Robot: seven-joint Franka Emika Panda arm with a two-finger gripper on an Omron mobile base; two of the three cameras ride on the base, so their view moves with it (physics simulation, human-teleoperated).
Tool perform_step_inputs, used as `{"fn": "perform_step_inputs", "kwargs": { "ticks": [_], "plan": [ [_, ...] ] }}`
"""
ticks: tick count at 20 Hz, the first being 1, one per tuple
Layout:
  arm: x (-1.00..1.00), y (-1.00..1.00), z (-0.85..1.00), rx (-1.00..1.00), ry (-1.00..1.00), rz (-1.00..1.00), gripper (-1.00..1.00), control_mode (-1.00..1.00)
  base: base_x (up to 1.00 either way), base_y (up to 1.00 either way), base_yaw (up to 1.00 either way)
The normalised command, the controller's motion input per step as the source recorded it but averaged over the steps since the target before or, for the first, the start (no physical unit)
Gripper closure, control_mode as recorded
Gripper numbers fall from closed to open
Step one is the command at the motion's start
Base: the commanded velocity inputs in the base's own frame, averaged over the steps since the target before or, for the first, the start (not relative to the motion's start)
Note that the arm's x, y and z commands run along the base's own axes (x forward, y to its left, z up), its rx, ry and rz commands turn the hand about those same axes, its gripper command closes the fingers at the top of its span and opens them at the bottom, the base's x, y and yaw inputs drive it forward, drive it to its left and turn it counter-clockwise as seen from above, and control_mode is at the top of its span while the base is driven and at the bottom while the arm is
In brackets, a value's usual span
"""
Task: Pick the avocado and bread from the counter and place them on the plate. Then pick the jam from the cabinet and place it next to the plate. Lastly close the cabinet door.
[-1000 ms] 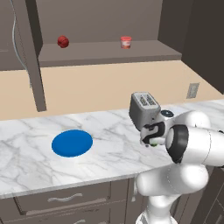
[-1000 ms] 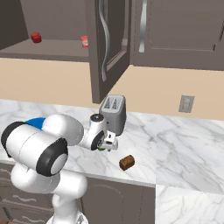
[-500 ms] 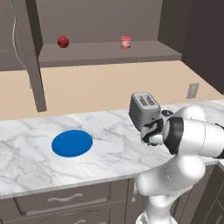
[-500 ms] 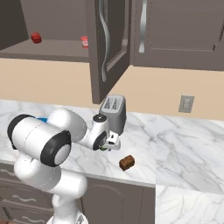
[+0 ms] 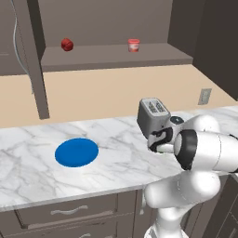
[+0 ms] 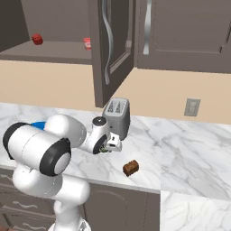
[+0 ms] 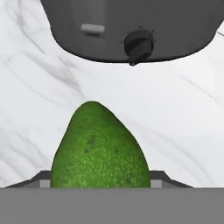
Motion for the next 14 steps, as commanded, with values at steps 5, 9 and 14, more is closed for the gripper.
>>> {"fn": "perform_step_inputs", "kwargs": {
  "ticks": [5, 9, 14],
  "plan": [
    [-0.23, 0.79, 0.53, 0.0, -0.03, 0.13, 1.0, -1.0, 0.0, 0.0, 0.0],
    [-0.19, 0.69, 0.7, 0.03, 0.01, 0.18, 1.0, -1.0, 0.0, 0.0, 0.0],
    [-0.03, 0.64, 0.61, 0.05, 0.0, 0.25, 1.0, -1.0, 0.0, 0.0, 0.0]
  ]
}}
